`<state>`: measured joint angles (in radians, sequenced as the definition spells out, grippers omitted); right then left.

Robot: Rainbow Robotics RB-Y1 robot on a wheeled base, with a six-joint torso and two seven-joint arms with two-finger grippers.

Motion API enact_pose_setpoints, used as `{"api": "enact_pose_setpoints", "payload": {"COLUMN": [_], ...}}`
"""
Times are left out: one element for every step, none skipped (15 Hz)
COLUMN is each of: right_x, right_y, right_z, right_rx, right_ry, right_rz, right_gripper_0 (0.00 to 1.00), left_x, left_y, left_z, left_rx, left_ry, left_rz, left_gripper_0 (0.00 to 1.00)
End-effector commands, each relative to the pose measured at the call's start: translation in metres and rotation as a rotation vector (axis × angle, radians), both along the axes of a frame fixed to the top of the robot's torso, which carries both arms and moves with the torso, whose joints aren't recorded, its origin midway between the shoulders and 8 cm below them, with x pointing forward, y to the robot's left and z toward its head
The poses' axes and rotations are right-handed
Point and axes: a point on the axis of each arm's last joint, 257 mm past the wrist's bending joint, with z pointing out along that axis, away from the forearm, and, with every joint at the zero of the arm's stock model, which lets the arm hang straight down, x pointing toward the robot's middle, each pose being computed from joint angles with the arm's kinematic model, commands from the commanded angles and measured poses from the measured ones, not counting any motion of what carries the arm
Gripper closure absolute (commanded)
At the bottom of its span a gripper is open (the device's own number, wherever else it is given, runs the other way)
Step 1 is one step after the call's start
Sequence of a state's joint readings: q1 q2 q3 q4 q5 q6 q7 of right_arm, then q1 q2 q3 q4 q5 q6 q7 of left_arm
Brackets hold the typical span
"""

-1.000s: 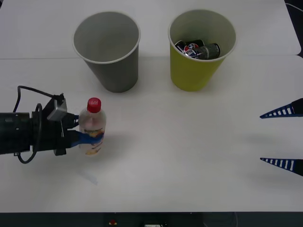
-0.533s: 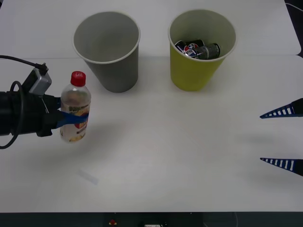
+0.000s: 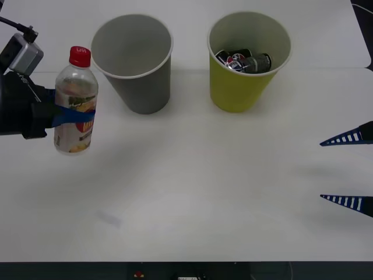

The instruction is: Put the can into the green bin and the plastic bottle into the gray bin

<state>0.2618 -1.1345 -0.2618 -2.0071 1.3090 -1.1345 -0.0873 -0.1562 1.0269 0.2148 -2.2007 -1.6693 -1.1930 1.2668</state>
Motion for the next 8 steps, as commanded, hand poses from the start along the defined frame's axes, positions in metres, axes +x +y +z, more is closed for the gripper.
{"api": "enact_pose_setpoints", "payload": {"right_x": [0.000,0.000,0.000,0.000,0.000,0.000,0.000,0.000], "right_y": [0.000,0.000,0.000,0.000,0.000,0.000,0.000,0.000], "right_z": [0.000,0.000,0.000,0.000,0.000,0.000,0.000,0.000], "right_rx": [0.000,0.000,0.000,0.000,0.000,0.000,0.000,0.000], "right_ry": [0.000,0.000,0.000,0.000,0.000,0.000,0.000,0.000], "right_rz": [0.000,0.000,0.000,0.000,0.000,0.000,0.000,0.000], "right_gripper_0": [0.00,0.00,0.00,0.00,0.00,0.00,0.00,0.00], "left_x": [0.017,0.027,0.034,0.044,0.055,0.068,0.081,0.093], "left_y": [0.006,0.005,0.004,0.002,-0.002,-0.008,-0.010,-0.014], "left_z": [0.028,0.040,0.047,0.058,0.068,0.074,0.080,0.085], "left_rx": [0.044,0.065,0.079,0.088,0.099,0.109,0.135,0.162], "left_ry": [-0.008,-0.004,0.004,0.006,0.007,0.011,0.002,-0.008], "left_rz": [-0.003,-0.011,-0.017,-0.019,-0.020,-0.021,-0.010,0.000], "left_gripper_0": [1.00,1.00,1.00,1.00,1.00,1.00,1.00,1.00]}}
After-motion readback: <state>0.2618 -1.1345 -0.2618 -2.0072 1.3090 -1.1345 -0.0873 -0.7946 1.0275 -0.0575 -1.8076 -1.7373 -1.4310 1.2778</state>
